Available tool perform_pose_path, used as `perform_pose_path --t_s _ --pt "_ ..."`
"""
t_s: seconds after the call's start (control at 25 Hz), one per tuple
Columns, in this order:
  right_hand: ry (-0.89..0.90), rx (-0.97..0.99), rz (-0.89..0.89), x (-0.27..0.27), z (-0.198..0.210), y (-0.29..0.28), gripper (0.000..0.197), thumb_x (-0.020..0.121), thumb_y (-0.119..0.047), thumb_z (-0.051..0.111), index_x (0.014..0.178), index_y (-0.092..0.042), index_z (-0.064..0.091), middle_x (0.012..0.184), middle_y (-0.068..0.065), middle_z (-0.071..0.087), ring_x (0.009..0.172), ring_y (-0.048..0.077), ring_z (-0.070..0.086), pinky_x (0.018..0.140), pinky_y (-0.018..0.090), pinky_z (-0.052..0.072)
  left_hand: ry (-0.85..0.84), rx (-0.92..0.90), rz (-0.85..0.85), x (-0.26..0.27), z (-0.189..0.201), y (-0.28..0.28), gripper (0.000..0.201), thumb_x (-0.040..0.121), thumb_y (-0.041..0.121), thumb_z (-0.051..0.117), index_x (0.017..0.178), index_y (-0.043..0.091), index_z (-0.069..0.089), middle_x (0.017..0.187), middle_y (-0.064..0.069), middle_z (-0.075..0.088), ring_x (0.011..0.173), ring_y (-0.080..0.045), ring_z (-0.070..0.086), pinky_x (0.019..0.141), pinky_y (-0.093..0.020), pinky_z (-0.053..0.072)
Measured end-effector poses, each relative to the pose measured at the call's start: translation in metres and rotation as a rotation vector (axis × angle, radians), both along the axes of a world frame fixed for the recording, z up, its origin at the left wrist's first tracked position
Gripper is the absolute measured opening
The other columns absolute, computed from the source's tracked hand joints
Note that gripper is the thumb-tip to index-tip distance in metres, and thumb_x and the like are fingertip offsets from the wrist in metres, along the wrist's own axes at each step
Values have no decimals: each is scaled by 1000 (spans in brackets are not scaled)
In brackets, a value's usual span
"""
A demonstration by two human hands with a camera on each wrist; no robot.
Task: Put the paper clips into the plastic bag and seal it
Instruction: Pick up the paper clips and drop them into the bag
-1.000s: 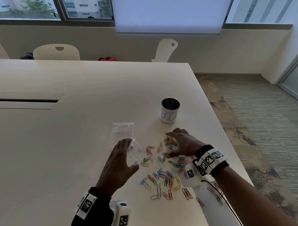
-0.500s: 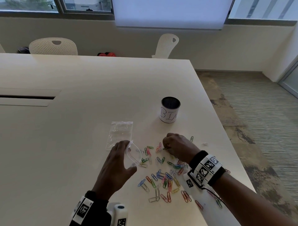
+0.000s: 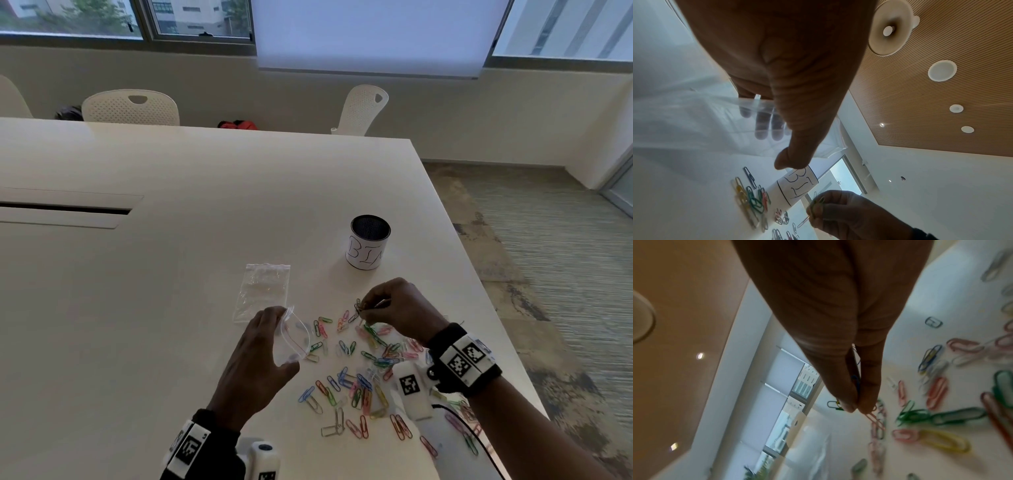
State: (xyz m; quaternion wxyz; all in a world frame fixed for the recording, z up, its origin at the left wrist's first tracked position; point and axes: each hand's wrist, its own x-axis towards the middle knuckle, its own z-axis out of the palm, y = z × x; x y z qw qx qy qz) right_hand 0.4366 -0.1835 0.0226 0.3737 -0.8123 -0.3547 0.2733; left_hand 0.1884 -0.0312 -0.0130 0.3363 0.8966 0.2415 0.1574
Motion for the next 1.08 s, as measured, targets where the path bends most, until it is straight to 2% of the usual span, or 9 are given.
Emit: perform_pose_path --t_s 0.12,0.24,0.36,0.52,0.6,0.72,0.88,1.0,1.08 --pt "215 62 -24 -13 16 -2 12 81 -8 85 91 -7 79 87 10 81 86 24 79 88 45 63 -3 -3 4 2 0 0 71 79 25 84 137 29 43 122 13 52 111 -8 54 92 -18 44" --pt "347 155 42 -37 34 4 15 82 -6 82 96 -2 77 91 14 81 92 31 78 92 42 61 -2 22 8 4 0 0 72 79 26 83 138 30 42 124 13 52 112 -7 53 95 -19 43" --pt "425 238 71 -64 44 16 16 84 -3 79 99 2 76 94 16 80 92 31 78 88 36 63 4 32 5 6 -1 0 71 79 27 83 137 29 42 125 13 51 112 -7 52 94 -19 45" --pt "145 216 144 -86 41 29 13 83 -6 83 95 -7 79 86 7 81 80 18 79 82 34 65 -22 38 -4 6 -2 0 66 78 28 81 133 28 45 119 13 52 104 -8 54 85 -13 43" --pt "64 198 161 -90 41 32 15 83 -6 83 97 -9 79 88 5 81 80 13 79 82 32 65 -29 33 -1 5 -1 0 64 78 28 81 131 29 45 119 14 53 104 -8 54 83 -12 42" --pt "16 188 187 -91 45 34 20 83 -5 83 102 -9 80 95 3 81 84 8 78 84 28 64 -31 22 0 5 -1 0 64 77 27 82 130 28 46 117 13 54 102 -8 56 80 -11 44" --pt "16 208 191 -88 52 35 17 84 -4 81 100 -7 78 95 4 81 85 8 79 84 29 64 -28 15 10 5 1 -2 64 77 22 83 129 27 46 113 13 52 101 -8 55 79 -14 49" --pt "34 258 167 -77 50 35 14 83 -7 83 96 -8 77 91 3 81 86 10 79 83 27 64 -32 19 11 4 3 -2 63 77 21 83 129 25 48 114 12 54 102 -9 54 83 -13 47" --pt "-51 276 76 -61 40 37 12 84 -6 82 95 -8 77 87 2 80 81 11 78 80 26 64 -37 15 27 1 6 0 64 78 20 84 130 24 48 116 11 55 104 -10 54 85 -9 42"
